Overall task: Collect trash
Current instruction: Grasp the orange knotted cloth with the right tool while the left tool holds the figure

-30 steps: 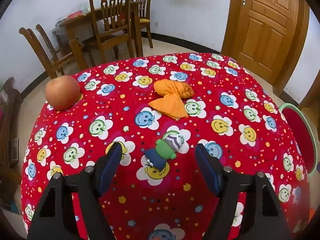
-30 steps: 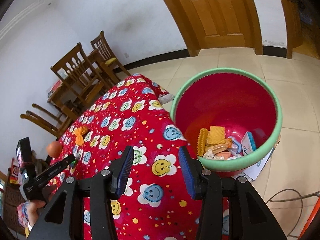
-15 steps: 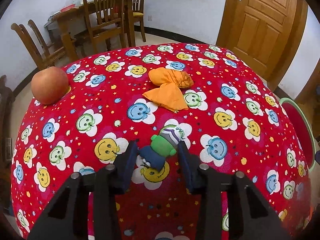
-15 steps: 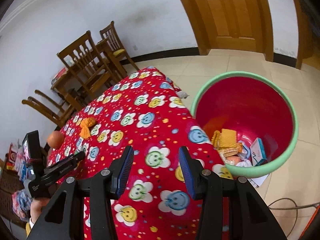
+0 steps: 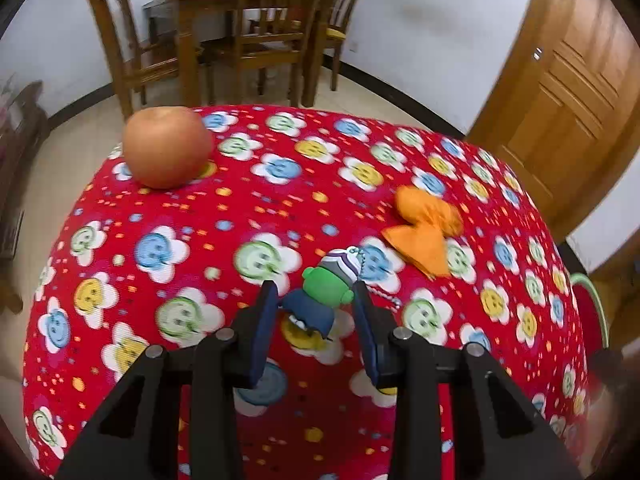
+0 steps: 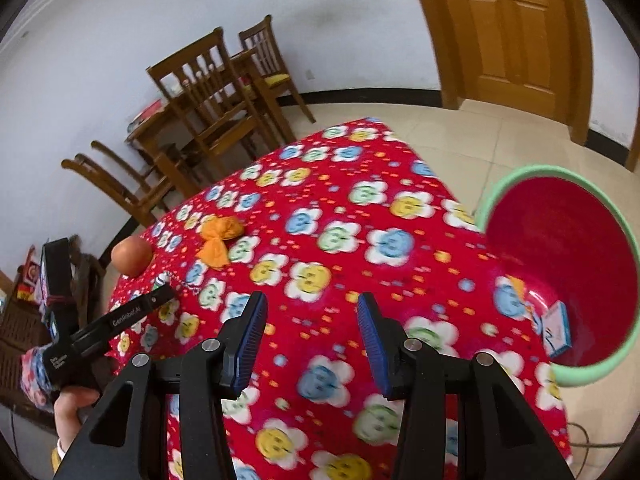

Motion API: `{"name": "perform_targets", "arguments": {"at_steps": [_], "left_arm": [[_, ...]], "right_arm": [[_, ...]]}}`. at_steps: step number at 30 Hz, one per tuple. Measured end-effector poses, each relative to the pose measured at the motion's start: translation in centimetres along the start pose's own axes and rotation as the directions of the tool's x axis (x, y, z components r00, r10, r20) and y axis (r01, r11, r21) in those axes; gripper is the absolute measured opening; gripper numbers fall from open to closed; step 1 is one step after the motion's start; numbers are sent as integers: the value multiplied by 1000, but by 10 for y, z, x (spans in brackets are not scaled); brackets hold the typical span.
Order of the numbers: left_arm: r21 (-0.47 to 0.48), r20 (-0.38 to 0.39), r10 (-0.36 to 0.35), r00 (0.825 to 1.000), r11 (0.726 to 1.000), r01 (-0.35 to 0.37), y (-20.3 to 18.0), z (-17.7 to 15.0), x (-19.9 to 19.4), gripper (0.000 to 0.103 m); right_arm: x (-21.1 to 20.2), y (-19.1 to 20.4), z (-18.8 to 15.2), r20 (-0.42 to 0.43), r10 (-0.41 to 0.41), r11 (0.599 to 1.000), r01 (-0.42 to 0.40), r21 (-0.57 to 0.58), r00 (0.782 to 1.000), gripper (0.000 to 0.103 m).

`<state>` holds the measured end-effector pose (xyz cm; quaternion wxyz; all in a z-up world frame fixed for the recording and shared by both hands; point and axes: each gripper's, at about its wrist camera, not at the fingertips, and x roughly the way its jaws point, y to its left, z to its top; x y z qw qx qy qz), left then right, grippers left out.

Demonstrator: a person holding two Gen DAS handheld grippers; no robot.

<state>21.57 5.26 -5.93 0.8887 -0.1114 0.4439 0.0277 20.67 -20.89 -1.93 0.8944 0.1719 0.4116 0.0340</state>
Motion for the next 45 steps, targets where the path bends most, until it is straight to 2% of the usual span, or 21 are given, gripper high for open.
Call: {"name": "perform_targets", "arguments": {"at_steps": [11,21,30,32,33,35,37,45], "left_arm": [[-53,59,52,997,997,-49,26,10,-12,38],[-108,73,115,991,988,-107,48,6,-4,38],[-114,60,98,993,989,-91,49,4,-1,38],[-110,57,96,994,990,-89,48,3,0,38],[-109,55,94,994,990,-88,47,3,1,38],[-107,53,90,995,991,-84,46,3,1,38],[-103,53,89,995,991,-83,45,3,1,38],[-88,64,66,996,994,-61,40,2,-5,38]], "right_arm": [[61,57,15,-60,13,997,-18,-75,998,48],[107,101,17,-61,0,993,-7,-117,998,48],[140,114,17,-72,-16,991,6,-134,997,46],[142,115,16,-75,-18,989,7,-145,997,30],[143,115,16,-78,-27,988,15,-153,997,27],[143,113,15,-74,-32,985,19,-169,997,14],[142,110,15,-76,-28,986,15,-166,997,8],[107,94,11,-48,3,990,-10,-143,999,4]]}}
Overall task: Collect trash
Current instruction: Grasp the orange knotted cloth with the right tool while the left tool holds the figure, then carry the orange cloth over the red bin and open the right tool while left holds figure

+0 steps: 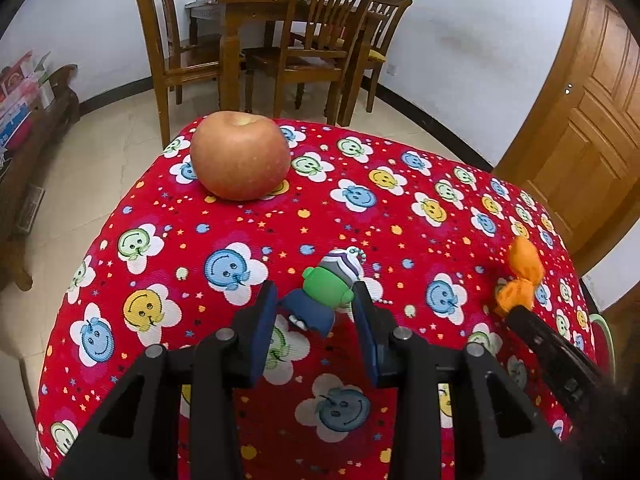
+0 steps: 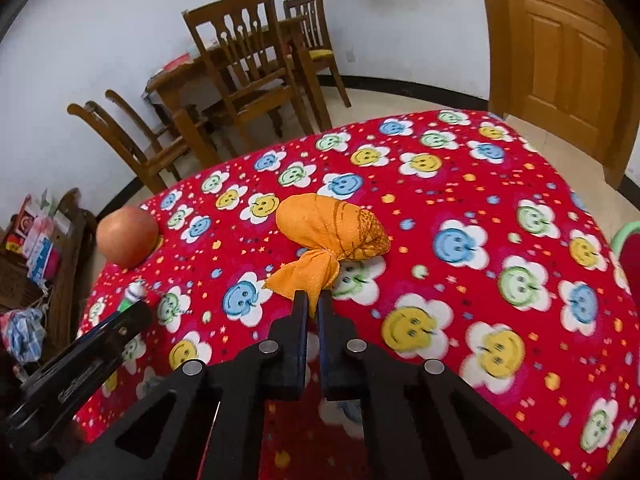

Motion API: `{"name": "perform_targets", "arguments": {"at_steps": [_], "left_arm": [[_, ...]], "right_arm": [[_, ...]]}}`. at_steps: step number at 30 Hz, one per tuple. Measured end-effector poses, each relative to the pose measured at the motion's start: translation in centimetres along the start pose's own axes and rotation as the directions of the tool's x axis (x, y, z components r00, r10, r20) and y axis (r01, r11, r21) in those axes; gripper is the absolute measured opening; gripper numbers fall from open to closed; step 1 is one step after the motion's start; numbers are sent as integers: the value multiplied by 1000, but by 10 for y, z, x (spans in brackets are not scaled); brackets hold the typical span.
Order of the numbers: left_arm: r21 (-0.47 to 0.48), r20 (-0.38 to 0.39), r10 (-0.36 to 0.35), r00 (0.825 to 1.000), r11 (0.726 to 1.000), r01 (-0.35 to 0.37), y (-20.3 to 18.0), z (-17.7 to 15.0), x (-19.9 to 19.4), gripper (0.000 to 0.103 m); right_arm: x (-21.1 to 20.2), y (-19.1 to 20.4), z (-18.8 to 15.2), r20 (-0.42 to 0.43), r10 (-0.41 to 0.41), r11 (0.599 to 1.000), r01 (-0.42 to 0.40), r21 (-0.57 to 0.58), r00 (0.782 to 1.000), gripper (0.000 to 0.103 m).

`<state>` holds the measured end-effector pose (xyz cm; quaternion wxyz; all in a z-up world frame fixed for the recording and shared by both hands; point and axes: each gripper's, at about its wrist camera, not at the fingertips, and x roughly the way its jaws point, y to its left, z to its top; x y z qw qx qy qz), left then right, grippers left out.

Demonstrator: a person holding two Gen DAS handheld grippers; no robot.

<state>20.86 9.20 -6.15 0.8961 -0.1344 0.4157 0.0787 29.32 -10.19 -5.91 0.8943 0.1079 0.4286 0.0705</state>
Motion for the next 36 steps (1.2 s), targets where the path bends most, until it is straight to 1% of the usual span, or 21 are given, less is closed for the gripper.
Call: {"name": "perform_targets", "arguments": {"at_steps": [4,10,20,25,32,36], "left_arm": [[20,7,-12,1000,1000,12,-7,-2,-4,38],[47,10,-36,999,998,35,-16,-4,-8,38],[58,4,-47,999,997,47,-24,-5,-13,38],[87,3,-47,999,995,47,-34,-8,-19,38],[147,5,-90,996,985,88,-61,-17,-39,38],[169,-5,-136,991,976,135,-78,-22,-52,38]], "right_arm": [[-22,-10,-5,16,18,1000,-18,23,1000,4],[-59,-30,-20,59,14,999,-16,47,998,4],[-117,-62,-41,128,-15,997,4,81,992,4],[-140,-80,-53,150,-37,994,21,109,988,4],[-166,-110,-68,179,-70,985,39,168,981,4],[-177,-127,-74,190,-85,978,46,203,978,4]]}}
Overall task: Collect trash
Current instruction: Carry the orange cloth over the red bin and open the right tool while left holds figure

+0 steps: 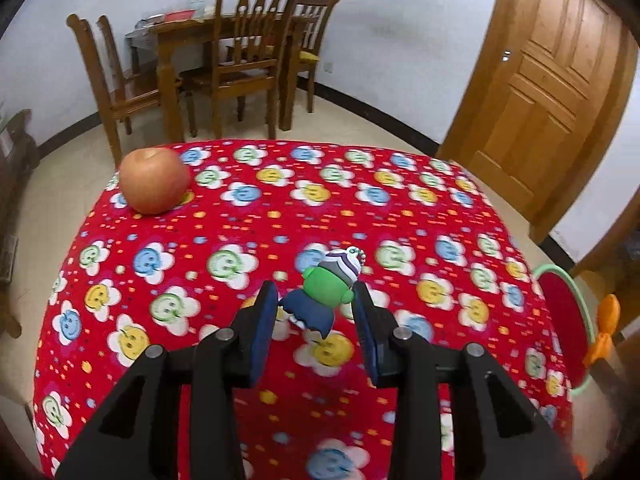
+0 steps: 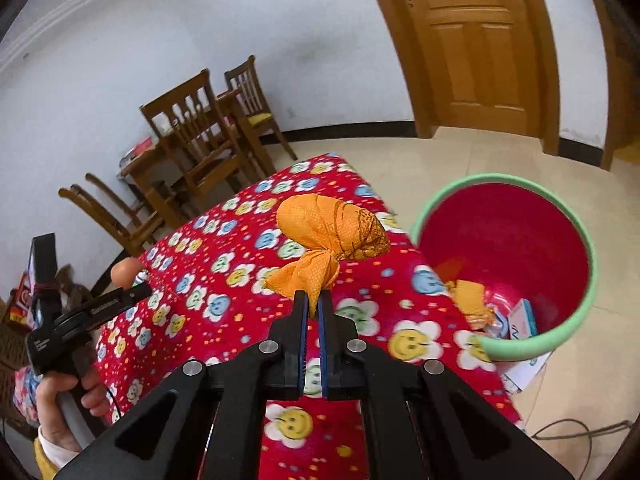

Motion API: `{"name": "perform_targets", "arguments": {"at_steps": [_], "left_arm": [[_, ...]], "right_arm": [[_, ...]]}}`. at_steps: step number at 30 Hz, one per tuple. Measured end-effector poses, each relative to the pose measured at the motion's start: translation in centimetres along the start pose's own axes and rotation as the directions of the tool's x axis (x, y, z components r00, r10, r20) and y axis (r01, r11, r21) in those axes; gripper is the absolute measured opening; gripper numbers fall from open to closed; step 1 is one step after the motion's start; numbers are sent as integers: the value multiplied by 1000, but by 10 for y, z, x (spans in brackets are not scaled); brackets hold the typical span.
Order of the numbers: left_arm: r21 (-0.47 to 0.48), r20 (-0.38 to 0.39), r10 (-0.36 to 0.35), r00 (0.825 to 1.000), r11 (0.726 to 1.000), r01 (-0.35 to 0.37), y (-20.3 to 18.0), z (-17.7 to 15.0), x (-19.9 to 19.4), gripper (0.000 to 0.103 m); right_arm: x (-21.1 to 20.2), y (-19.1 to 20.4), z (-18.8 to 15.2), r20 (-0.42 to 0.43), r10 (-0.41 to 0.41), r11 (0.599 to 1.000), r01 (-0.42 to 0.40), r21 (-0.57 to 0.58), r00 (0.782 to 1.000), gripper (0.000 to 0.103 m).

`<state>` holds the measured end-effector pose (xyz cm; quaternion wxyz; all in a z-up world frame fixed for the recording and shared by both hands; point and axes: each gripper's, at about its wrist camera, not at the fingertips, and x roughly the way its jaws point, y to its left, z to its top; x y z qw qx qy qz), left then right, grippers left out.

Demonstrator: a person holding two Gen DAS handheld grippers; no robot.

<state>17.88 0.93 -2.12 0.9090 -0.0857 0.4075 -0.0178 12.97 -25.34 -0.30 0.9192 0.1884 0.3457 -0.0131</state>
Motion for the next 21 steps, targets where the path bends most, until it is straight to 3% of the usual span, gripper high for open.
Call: {"name": "perform_targets", "arguments": {"at_steps": [21], "left_arm": [[134,-44,-145,988,980,150,-96,-23,-17,38]], "right_arm": [[-31,-86,-5,46,-99,983,91,157,994,4]]}}
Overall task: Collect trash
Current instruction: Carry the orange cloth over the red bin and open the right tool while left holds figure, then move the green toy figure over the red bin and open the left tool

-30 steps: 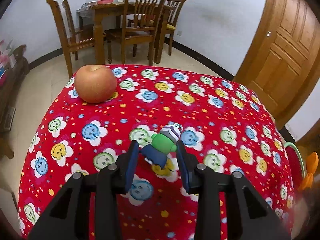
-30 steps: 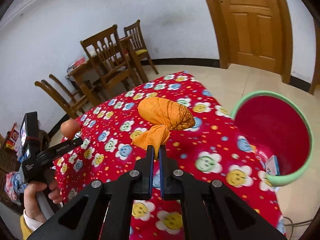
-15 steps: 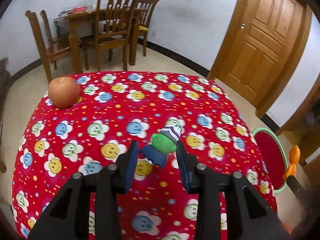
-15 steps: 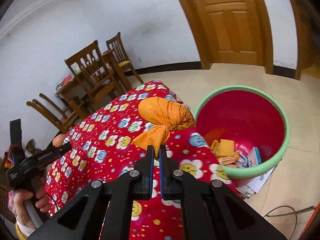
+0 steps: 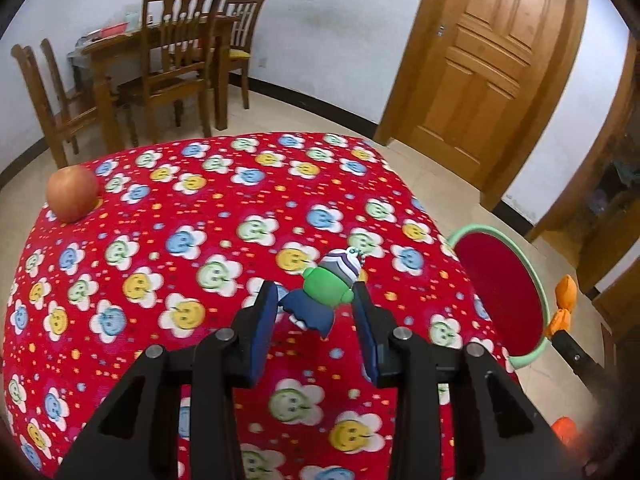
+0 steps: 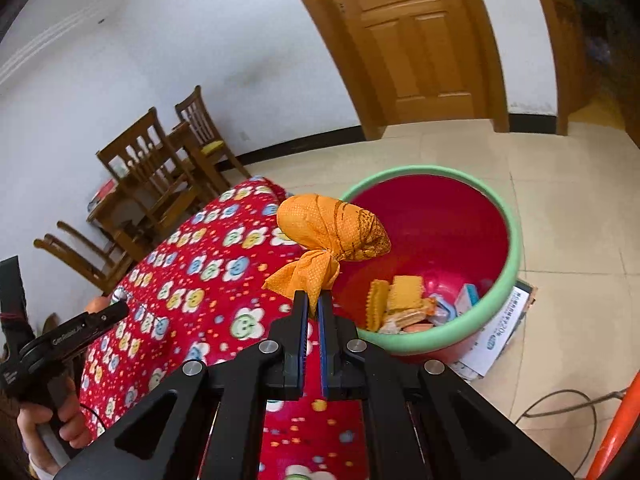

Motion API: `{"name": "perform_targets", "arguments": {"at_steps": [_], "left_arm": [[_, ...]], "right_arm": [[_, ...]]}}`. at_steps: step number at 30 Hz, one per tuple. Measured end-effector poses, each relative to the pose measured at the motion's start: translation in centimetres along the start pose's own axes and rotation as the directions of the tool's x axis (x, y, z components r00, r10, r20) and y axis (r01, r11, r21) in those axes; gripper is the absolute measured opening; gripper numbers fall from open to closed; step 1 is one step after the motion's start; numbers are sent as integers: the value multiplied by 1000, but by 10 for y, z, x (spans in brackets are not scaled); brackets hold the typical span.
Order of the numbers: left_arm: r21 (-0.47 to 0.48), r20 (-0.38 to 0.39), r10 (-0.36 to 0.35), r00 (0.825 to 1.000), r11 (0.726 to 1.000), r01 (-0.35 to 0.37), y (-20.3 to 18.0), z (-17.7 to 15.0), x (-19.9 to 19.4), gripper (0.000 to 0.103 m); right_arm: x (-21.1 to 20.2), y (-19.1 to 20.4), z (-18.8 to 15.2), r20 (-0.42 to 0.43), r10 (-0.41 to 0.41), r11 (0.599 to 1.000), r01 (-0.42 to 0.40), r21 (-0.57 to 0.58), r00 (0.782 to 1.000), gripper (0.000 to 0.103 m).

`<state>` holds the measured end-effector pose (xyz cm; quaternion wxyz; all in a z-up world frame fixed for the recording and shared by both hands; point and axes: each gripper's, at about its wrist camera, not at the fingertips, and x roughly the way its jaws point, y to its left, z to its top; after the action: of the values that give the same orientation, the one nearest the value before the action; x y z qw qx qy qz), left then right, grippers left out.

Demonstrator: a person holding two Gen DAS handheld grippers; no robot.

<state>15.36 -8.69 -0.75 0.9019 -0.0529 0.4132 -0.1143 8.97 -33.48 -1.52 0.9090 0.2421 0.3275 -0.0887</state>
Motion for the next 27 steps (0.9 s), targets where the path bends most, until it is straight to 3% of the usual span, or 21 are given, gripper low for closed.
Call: {"name": "perform_targets", "arguments": {"at_steps": [14,27], "left_arm": [[84,-50,-88,995,992,92,-52,-13,19,38],[167,-63,-135,989,975,144,-94,-16,23,38]], "right_arm": [[5,-51,2,-7,-85,994,85,66,996,6],[7,-73,1,-35,-89,989,92,118,995,12]]}}
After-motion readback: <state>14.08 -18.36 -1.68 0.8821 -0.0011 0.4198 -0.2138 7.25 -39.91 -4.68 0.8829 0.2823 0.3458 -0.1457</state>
